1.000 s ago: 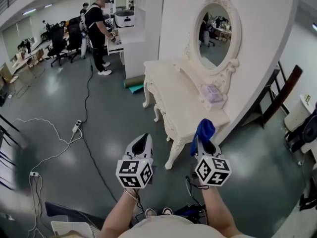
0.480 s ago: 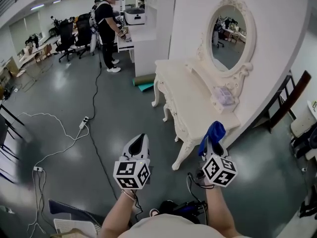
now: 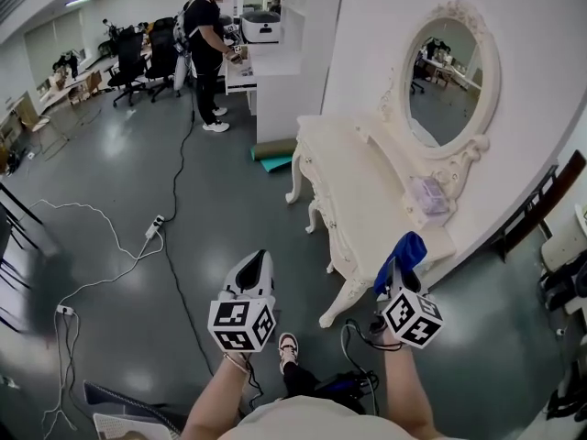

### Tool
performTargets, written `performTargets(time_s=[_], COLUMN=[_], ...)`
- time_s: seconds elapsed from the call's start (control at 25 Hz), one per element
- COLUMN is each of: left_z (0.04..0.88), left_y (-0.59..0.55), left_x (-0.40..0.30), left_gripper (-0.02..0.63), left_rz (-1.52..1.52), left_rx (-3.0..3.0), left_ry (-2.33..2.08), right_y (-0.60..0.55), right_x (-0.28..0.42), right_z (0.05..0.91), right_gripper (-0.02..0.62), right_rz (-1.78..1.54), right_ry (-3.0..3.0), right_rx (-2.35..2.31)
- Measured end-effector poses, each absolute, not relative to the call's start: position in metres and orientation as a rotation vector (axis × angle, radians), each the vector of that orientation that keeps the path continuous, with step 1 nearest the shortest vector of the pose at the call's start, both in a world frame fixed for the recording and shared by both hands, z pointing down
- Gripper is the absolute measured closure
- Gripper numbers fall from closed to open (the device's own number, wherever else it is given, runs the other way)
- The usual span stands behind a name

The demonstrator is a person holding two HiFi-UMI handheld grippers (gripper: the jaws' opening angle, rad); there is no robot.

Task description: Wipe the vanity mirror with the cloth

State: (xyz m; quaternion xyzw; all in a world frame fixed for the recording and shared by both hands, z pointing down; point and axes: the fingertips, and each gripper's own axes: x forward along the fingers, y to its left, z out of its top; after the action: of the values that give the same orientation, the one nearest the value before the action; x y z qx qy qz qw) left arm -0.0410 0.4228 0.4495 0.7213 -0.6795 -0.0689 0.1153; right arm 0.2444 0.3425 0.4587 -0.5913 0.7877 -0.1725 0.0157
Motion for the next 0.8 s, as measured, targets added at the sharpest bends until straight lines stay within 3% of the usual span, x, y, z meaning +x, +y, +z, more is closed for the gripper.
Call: performTargets(time_s=[0.8], left_z=[0.447], left_y=[0.166], left_x=[-0.073], left_gripper=[0.601], left_rz=[-0.066], left_rx=[2.188], left_ry=[-1.934], right_y=[0.092], right_x=[0.228], right_z=[0.459], right_gripper=[0.529], right_rz=[-0.596], right_ry=[2.331], right_rx=[-1.923])
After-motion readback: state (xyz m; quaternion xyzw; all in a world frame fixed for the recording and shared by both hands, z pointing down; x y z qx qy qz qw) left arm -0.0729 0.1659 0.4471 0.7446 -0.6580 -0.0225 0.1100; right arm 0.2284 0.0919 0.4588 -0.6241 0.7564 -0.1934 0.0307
